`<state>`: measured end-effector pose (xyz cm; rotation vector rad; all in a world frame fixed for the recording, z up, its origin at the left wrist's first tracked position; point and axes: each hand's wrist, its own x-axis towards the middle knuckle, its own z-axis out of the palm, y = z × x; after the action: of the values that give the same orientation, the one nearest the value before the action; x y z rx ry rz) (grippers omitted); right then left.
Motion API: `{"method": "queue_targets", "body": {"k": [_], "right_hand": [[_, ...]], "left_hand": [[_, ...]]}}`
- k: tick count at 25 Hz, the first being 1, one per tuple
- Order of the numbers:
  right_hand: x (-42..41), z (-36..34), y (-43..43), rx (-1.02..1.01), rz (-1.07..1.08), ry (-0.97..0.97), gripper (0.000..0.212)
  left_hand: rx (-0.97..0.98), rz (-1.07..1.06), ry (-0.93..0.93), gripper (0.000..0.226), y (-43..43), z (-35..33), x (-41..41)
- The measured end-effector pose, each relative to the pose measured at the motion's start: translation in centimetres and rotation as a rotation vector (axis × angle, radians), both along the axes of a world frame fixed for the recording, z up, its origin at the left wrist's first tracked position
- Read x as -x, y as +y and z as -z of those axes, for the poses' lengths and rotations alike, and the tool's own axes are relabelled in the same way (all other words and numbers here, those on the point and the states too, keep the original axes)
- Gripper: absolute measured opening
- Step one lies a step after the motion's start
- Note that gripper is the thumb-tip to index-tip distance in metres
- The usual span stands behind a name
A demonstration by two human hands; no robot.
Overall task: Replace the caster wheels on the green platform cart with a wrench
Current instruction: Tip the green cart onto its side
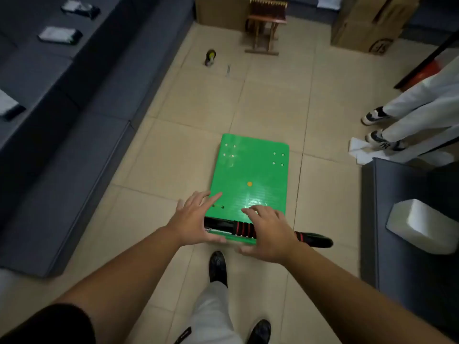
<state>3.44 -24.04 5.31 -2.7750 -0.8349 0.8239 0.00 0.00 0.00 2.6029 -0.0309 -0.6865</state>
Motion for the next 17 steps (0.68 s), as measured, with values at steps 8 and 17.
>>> {"method": "queue_targets", "body": {"k": [8, 17], "right_hand": [[-0.8, 5.7, -0.8, 0.067, 0.06, -0.052, 0.021], [-4.0, 6.1, -6.4, -0.055, 0.031, -0.216, 0.03]], "left_hand": [[0.32, -0.233, 0.086, 0.07, 2.3, 9.0, 0.7], [0.491, -0.315, -0.053, 0.018, -2.5, 8.5, -3.4]]}}
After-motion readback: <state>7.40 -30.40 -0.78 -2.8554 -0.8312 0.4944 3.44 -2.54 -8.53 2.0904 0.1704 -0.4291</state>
